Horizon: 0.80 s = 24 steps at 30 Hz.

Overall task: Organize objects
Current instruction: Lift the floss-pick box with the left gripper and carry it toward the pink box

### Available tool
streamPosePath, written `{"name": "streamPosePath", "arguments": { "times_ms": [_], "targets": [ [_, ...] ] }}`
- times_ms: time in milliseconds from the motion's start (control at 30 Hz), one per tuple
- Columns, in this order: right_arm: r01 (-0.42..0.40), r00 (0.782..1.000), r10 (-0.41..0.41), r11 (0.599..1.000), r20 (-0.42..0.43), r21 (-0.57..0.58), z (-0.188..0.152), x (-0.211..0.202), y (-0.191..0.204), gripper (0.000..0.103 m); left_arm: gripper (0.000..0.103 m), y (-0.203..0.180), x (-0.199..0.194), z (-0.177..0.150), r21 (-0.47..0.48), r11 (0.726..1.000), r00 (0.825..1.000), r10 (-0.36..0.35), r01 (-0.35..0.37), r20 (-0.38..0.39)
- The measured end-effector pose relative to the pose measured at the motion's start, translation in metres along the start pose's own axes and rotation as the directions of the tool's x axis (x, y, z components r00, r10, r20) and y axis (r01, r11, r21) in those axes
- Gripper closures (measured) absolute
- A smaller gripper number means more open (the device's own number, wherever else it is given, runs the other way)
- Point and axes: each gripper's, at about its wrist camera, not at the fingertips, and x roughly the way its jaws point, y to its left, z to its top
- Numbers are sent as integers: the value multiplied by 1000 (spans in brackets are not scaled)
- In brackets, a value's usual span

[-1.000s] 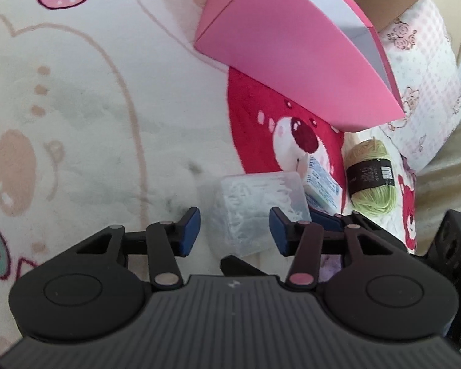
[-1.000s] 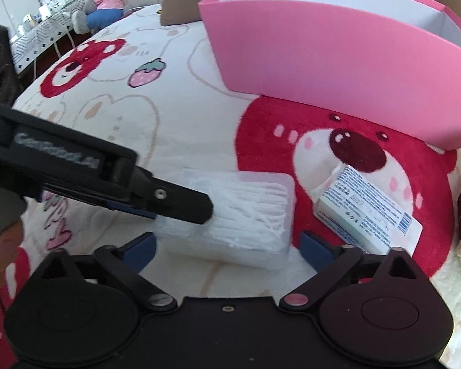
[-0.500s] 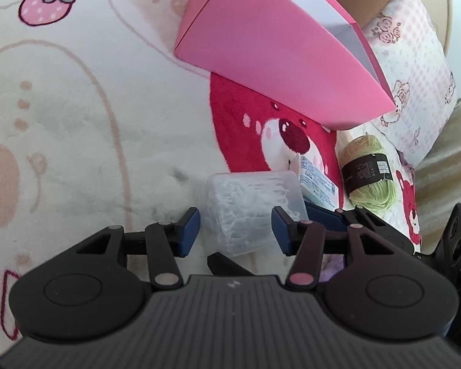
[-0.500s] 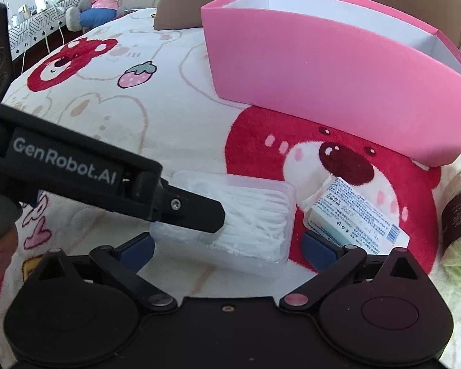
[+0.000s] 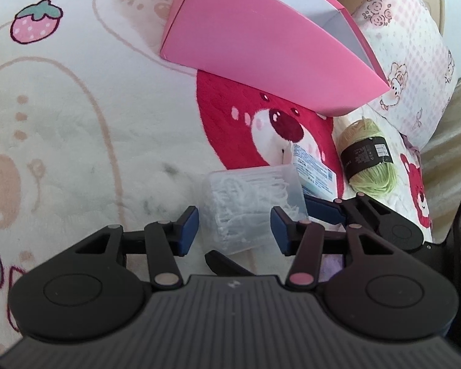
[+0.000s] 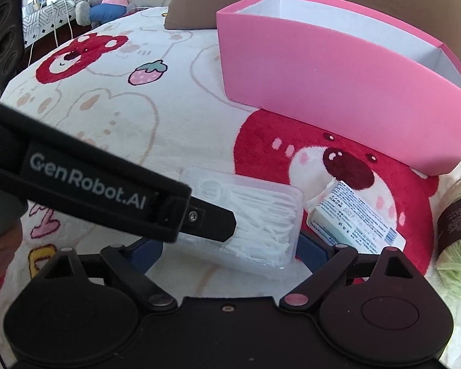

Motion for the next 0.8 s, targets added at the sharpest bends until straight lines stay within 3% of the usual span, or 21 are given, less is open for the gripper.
{"name": "streamPosePath", "arguments": {
  "times_ms": [133,433,800],
  "targets": [
    [41,999,-41,998,13,-50,-3,-3,9,8,52,-3,-1,0,5,1000,1000,3,-3,-13],
    [21,1000,-21,999,10,-31,-1,-23,4,8,52,-17,-15,-1,25,1000,1000,-4,4,-31],
    [-15,1000,14,998,14,69,5,-68,-10,8,51,-54,-45,-2,90,995,999,-27,30,-36]
  ]
}}
